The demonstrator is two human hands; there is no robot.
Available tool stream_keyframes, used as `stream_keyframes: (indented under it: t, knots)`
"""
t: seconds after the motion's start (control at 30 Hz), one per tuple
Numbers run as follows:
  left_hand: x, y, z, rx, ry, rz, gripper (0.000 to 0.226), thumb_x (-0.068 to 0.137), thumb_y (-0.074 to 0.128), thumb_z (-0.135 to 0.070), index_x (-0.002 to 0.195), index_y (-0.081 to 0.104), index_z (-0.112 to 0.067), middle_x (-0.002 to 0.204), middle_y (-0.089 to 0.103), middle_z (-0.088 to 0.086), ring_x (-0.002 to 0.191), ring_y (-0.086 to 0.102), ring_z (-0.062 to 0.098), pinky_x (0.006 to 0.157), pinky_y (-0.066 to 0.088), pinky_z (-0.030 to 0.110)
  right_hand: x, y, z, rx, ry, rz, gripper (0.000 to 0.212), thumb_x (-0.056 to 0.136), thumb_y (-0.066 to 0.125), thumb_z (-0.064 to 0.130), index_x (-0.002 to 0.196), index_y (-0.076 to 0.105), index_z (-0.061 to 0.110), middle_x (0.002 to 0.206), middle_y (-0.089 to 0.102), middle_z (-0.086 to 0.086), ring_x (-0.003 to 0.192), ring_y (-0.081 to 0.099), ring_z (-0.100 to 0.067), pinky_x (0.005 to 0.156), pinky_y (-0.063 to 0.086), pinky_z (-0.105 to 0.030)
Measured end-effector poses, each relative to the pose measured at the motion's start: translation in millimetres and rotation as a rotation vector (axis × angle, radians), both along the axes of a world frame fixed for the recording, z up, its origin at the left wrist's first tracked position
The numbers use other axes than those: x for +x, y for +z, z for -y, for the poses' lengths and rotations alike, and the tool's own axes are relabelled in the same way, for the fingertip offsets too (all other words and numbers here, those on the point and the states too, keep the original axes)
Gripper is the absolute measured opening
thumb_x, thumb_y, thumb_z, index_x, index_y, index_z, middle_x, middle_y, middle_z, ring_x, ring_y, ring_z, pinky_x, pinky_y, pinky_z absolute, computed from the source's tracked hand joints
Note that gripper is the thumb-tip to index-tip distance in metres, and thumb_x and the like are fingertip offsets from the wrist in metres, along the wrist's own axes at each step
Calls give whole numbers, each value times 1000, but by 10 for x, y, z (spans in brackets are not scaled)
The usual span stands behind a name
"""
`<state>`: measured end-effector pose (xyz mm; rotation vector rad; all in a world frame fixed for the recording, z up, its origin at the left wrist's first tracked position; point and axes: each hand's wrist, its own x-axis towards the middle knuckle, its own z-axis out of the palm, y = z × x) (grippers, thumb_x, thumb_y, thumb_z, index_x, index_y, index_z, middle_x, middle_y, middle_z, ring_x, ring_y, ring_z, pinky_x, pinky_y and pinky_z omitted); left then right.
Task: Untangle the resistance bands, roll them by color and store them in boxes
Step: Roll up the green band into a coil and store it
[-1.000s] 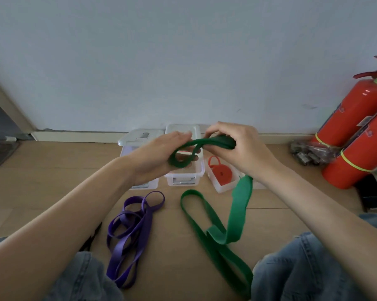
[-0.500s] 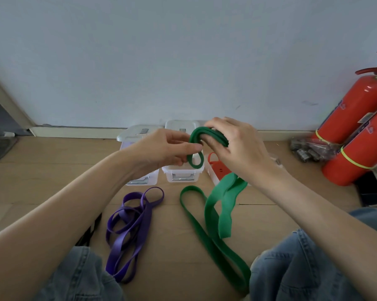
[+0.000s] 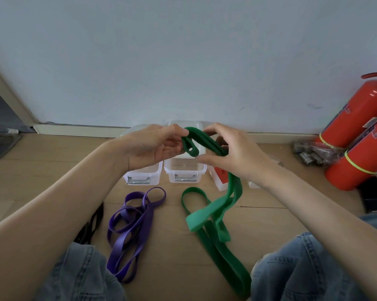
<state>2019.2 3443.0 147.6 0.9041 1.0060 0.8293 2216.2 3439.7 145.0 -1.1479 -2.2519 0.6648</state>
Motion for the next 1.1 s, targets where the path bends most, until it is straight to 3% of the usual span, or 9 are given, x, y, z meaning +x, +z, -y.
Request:
stream_keyframes:
  t: [0.1, 0.23, 0.3, 0.43, 0.6, 0.7, 0.83, 0.97, 1.1]
  knots:
    - [33, -41, 17, -29, 0, 39, 25, 62, 66, -19, 82, 69, -3, 77, 71, 7, 65, 66, 10, 68, 55, 15, -64, -74, 25, 45, -40, -5, 48, 69, 78, 42, 104, 56, 17, 84, 54, 17, 69, 49, 4, 62, 36, -8]
    - [19, -55, 60, -47, -49, 41, 31, 66, 65, -18, 93, 67, -3, 87, 72, 6, 74, 68, 10, 65, 55, 19, -10, 9, -10, 127, -21, -84, 26, 76, 75, 29, 94, 67, 11, 78, 56, 12, 66, 53, -6, 62, 39, -13]
    - [-16, -23, 83, -14, -162, -78, 33, 68, 67, -18, 98, 69, -5, 94, 71, 3, 83, 67, 9, 70, 55, 21, 69, 80, -40, 165, 55, -54, 22, 77, 73, 25, 92, 69, 9, 77, 58, 6, 66, 53, -7, 63, 40, -18]
    - [14, 19, 146, 209, -460, -516, 28, 79, 67, -5, 102, 67, -21, 95, 72, -12, 91, 64, 0, 75, 46, 7, 95, 25, -10, 180, 237, 243, 23, 78, 74, 24, 97, 70, 11, 87, 59, 1, 74, 51, -10, 66, 41, -26]
    - [142, -55, 199, 255, -553, -665, 19, 77, 73, -20, 93, 68, -28, 86, 71, -15, 80, 62, -3, 78, 46, 7, 33, -28, 49, 160, 322, 353, 27, 78, 74, 21, 103, 70, 12, 100, 45, 1, 80, 50, -17, 72, 42, -30]
    - [109, -94, 179, 293, -421, -596, 23, 76, 73, -23, 99, 70, -20, 86, 72, -9, 79, 64, -1, 76, 47, 8, 45, 7, 43, 127, 249, 255, 29, 76, 75, 18, 103, 69, 12, 99, 50, -3, 81, 54, -18, 73, 44, -27]
    - [37, -48, 116, 282, -180, -380, 44, 62, 72, -35, 103, 70, -19, 95, 73, -9, 90, 68, 4, 76, 49, 9, 62, 79, 1, -134, 0, -167, 27, 74, 76, 11, 92, 55, 15, 90, 64, 0, 78, 65, -14, 76, 53, -31]
    - [66, -52, 82, 271, -76, -245, 38, 64, 69, -29, 99, 70, -14, 98, 74, 0, 92, 68, 9, 75, 51, 12, 93, 70, -43, -354, -35, -280, 30, 70, 80, 14, 90, 58, 16, 89, 67, 5, 76, 67, -5, 72, 55, -19]
    - [76, -68, 76, 231, 14, -85, 40, 67, 67, -26, 103, 69, -9, 103, 72, 5, 96, 67, 10, 77, 51, 13, 10, -38, -15, -375, -98, -433, 31, 69, 80, 16, 91, 57, 15, 101, 66, -3, 86, 68, -14, 76, 56, -24]
